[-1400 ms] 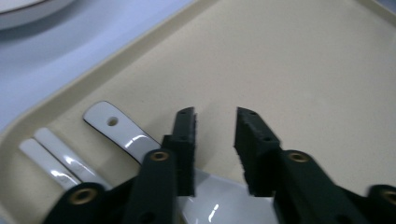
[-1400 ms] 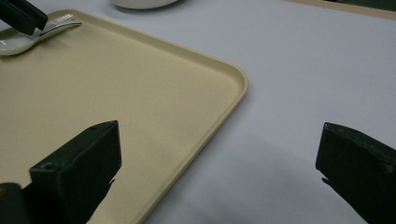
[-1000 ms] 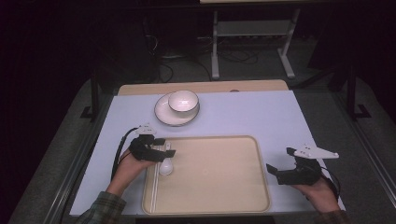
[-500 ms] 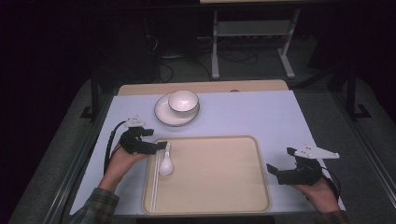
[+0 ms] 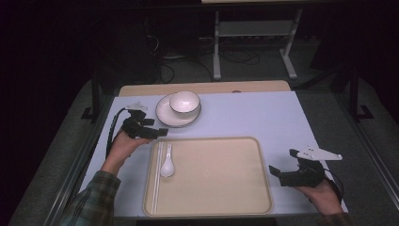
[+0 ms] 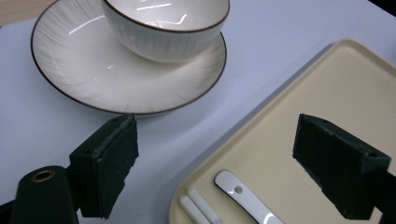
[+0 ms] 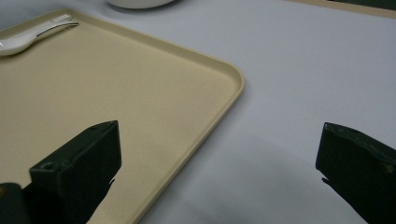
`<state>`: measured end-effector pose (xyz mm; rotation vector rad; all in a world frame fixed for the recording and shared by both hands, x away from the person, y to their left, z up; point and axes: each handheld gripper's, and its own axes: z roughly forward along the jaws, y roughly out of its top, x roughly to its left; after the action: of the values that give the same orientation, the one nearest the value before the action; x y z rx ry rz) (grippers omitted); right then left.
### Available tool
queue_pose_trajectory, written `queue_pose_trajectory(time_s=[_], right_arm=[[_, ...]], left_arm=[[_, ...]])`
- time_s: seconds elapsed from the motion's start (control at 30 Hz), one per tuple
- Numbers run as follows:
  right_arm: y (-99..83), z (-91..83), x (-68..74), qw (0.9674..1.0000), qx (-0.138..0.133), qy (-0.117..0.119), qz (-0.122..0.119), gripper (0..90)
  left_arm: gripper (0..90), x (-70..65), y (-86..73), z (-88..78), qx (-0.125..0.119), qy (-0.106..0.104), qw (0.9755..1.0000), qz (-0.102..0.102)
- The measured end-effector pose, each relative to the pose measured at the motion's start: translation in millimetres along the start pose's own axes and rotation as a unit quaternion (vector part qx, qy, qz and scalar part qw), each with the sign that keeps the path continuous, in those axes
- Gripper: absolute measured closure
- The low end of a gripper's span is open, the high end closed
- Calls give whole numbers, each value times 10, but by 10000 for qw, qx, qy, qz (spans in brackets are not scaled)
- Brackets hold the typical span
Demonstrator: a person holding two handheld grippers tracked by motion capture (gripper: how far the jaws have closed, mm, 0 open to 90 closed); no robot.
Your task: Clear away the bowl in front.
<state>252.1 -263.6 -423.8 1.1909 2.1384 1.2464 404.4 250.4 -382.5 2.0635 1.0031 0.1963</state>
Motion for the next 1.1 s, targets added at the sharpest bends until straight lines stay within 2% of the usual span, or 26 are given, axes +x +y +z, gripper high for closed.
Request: queue_pose_trajectory(time_s=[0.13,0.23,0.4,0.5,0.6,0.7,0.8,0.83,0.87,0.97,1.03,1.1], right_arm=[[0,2,-2,10000,0,6,14,0],[2,2,0,10000,-6,12,20,0],[2,3,-5,10000,-12,20,35,0],[1,-2,-7,10000,-23,25,42,0],[1,2,-9,10000,-11,21,34,0],[2,-6,-12,10000,-31,24,42,0],[-1,-7,-20,10000,-38,22,55,0],[-1,-7,-21,10000,-37,27,69,0],[-2,-8,-22,10000,-40,36,80,0],[-1,-10,-19,9999,-55,52,86,0],[0,-10,-16,9999,-65,54,78,0],[1,-11,-16,9999,-68,54,82,0]], left_arm=[[134,52,163,25,79,46,10000,-13],[134,99,327,53,150,194,9997,-39],[138,144,473,113,282,262,9992,-45],[143,211,615,225,456,325,9984,-107],[144,243,679,285,486,344,9981,-176],[149,306,820,390,623,403,9969,-246],[153,329,882,430,636,475,9965,-272],[164,360,925,475,635,486,9961,-362],[170,360,925,475,635,486,9961,-362],[186,401,969,568,745,583,9945,-445],[219,437,965,677,746,644,9935,-572],[225,448,960,715,766,667,9929,-624]])
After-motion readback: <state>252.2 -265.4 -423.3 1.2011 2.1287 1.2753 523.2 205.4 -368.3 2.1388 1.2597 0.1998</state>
